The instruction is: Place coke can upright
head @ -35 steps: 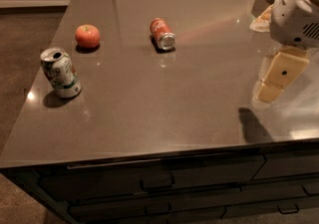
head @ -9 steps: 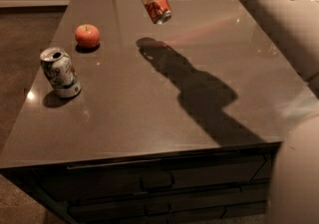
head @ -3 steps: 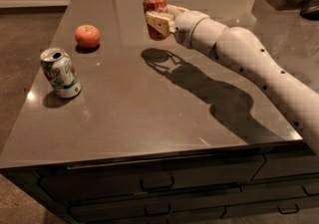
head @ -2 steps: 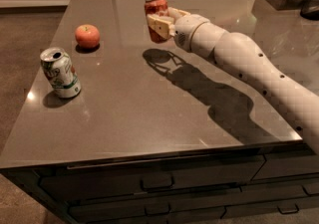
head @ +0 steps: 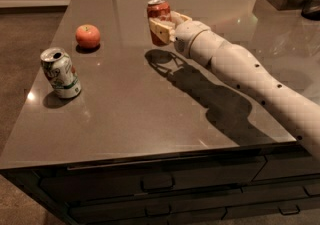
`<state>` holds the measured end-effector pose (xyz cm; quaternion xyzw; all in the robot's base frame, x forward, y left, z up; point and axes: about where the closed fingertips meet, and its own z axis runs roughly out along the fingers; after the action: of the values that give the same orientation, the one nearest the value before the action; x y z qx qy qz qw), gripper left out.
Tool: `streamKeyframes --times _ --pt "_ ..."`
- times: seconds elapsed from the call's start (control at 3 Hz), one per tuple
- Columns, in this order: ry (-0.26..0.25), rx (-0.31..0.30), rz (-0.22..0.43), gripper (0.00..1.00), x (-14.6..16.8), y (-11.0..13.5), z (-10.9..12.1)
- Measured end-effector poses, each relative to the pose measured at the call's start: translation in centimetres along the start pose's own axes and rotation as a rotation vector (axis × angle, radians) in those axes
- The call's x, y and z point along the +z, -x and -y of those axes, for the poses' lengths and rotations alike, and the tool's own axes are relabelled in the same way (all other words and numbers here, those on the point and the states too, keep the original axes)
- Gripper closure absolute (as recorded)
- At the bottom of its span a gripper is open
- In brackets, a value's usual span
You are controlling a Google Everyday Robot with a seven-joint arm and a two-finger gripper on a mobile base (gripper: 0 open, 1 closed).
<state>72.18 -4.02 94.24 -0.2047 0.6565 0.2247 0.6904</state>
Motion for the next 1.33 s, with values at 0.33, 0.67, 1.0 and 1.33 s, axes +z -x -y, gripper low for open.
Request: streamKeyframes --times 0.33,0.67,1.0,1.33 --pt "-0.012 -0.004 0.013 1.0 -0.2 -0.5 0.2" --pt "-0.021 -0.02 0.015 1.0 -0.3 -1.3 0.4" --pt "-0.037 -0.037 0.007 1.0 -0.3 -1.8 0.7" --pt "-0.053 -0.046 -0.004 0.82 -0.1 -2.1 1.0"
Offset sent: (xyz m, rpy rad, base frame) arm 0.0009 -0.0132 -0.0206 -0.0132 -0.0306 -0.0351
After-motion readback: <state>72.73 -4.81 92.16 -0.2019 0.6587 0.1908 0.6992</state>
